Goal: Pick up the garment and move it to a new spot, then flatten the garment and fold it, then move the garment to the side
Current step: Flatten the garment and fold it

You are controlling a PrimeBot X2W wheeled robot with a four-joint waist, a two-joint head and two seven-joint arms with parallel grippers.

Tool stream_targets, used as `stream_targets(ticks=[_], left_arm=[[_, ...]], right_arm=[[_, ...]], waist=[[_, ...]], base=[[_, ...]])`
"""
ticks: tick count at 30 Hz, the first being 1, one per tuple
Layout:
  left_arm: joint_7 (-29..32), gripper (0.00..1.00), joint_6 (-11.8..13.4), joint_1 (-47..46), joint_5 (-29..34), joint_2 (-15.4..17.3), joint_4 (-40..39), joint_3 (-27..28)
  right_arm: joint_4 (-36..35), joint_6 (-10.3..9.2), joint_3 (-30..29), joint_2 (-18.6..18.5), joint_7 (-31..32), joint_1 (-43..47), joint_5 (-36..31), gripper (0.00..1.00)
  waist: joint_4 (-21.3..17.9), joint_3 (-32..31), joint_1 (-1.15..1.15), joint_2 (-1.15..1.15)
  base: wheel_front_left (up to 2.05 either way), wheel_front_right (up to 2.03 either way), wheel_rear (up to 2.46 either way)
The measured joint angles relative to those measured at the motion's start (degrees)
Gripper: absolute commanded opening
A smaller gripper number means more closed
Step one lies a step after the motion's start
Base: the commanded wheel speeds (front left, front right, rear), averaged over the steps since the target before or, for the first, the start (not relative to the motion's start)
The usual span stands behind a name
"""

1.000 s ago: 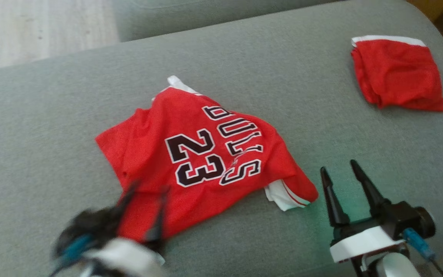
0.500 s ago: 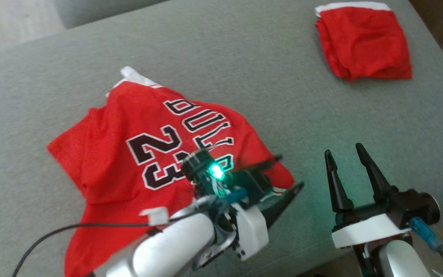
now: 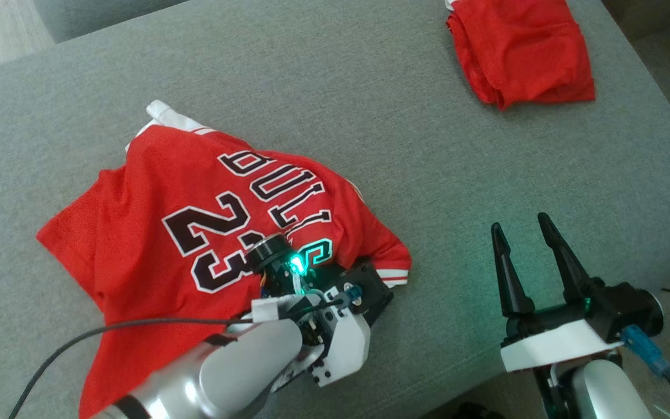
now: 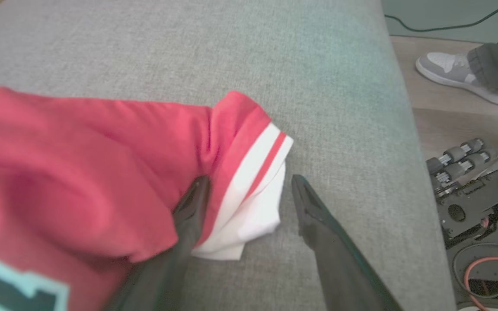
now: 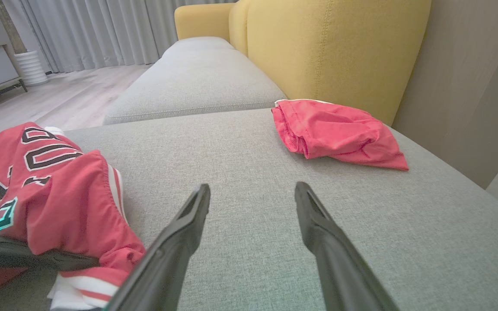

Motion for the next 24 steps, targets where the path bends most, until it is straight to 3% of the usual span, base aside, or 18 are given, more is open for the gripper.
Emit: stream_targets(ticks=[1,2,3,4,10,14,16,19,20,24], left_arm=[[0.0,0.98,-0.1,-0.2,0.1,0.1,0.6,-0.3],[0.2,0.8,-0.5,-0.6,0.2,-0.1,1.1,-0.5],[0.2,0.36,-0.5,-1.0,0.2,-0.3,1.6,-0.4],[0.2,0.0,-0.5,-1.3,0.2,-0.4,2.1,-0.4],[-2.5,0.0,1.5,-0.5,-6.8,-3.1,3.1,5.2],[-2.8,0.0,1.9,0.5,-16.4,-6.4,-0.1,11.5],[-0.5,0.0,2.3,0.6,-24.0,-7.6,-1.9,15.0],[2.0,0.0,4.4,2.1,-32.5,-8.0,-3.3,17.9],[2.0,0.0,4.4,2.1,-32.5,-8.0,-3.3,17.9],[3.6,0.0,8.6,4.3,-44.5,-8.0,-7.2,17.9]], right_arm=[[0.0,0.0,0.0,0.0,0.0,0.0,0.0,1.0],[0.0,0.0,0.0,0.0,0.0,0.0,0.0,1.0],[0.0,0.0,0.0,0.0,0.0,0.0,0.0,1.0],[0.1,0.0,0.0,0.0,0.0,0.0,0.0,1.0],[0.4,0.0,-0.4,0.0,0.0,0.0,0.0,1.0],[0.6,0.0,-0.4,0.0,0.0,0.0,0.0,1.0],[0.8,0.0,-0.2,0.0,0.0,0.0,0.0,1.0],[1.1,0.0,0.2,0.0,0.0,0.0,0.0,1.0],[1.1,0.0,0.2,0.0,0.0,0.0,0.0,1.0],[1.4,0.0,1.2,0.0,0.0,-0.2,0.1,1.0]], waist=[[0.0,0.0,0.0,0.0],[-0.1,-0.1,0.0,0.0],[-0.1,-0.1,-0.01,0.0],[-0.1,-0.1,-0.01,0.0],[0.1,-0.6,-0.01,0.0],[0.5,-1.0,-0.01,0.0],[0.4,-1.2,-0.01,0.0],[0.0,-1.3,-0.01,0.0],[0.0,-1.3,-0.01,0.0],[-0.8,-1.3,-0.01,0.0]], base=[[0.0,0.0,0.0],[0.0,0.0,0.0],[0.0,0.0,0.0],[0.0,0.0,0.0],[0.0,0.0,0.0],[0.0,0.0,0.0],[0.0,0.0,0.0],[0.0,0.0,0.0],[0.0,0.0,0.0],[0.0,0.0,0.0]])
